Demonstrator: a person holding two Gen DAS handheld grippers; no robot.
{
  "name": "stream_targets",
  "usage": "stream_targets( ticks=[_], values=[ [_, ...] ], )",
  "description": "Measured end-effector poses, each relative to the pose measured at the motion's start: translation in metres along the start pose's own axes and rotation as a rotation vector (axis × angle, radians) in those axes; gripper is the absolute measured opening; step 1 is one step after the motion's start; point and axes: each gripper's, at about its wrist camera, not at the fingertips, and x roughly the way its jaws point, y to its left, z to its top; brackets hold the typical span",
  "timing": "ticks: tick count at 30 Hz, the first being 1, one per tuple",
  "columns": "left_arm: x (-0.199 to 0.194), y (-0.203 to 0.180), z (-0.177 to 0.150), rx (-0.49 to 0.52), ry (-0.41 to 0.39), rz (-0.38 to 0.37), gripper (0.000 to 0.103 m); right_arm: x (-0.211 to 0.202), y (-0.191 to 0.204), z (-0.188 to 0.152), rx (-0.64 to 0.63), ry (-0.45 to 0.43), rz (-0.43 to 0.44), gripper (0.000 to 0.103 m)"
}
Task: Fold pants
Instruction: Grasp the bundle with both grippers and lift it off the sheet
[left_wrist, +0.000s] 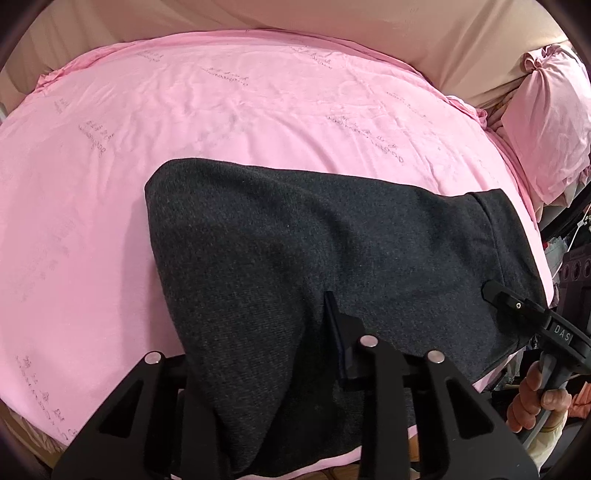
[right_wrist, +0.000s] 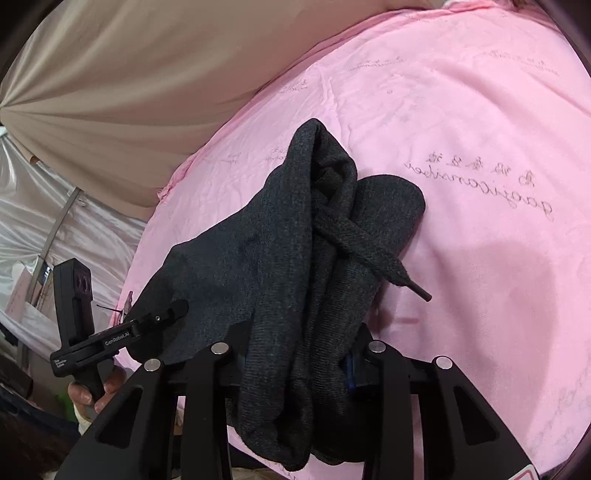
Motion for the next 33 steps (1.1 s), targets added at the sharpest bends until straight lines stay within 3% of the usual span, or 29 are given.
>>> stream_targets(
  ticks=[9,12,15,22,25,29,30,31,33],
  values=[
    [-0.017,-0.005,-0.007,0.023,-0.002,-0.014,0.026,-0.017,0.007,-0.006,-0.008,0.024,0.014,0.033],
    [-0.005,-0.001,-0.01,0.01,0.023,-0.01,0.026,-0.008,-0.004,-0.009,0.018,0.05,0.005,0.033],
    [0.005,0.006,-0.01,-0.019,0.035,-0.026,0.027,0.001,-0.02,-0.01,0.079,0.057,0.059,0.033],
    [-0.007,0.009,-0.011,-0.045,0.007,-0.085,0.024,-0.003,-0.013,-0.008,0.036,0.061,0.018,0.034],
    [-0.002,0.01,-0.012,-0.039,0.021,-0.076,0.025,-0.003,-0.017,-0.008,0.048,0.061,0.034,0.035],
    [0.005,0.016,-0.013,-0.062,0.025,-0.083,0.038,-0.002,-0.017,-0.009,0.054,0.059,0.037,0.039],
    [0.006,0.019,-0.014,-0.075,0.025,-0.092,0.05,-0.002,-0.018,-0.009,0.067,0.06,0.046,0.041],
    [0.009,0.024,-0.015,-0.101,0.03,-0.113,0.054,-0.002,-0.019,-0.008,0.078,0.062,0.06,0.042],
    [0.01,0.03,-0.016,-0.122,0.016,-0.159,0.055,0.0,-0.022,-0.006,0.076,0.066,0.071,0.044]
  ],
)
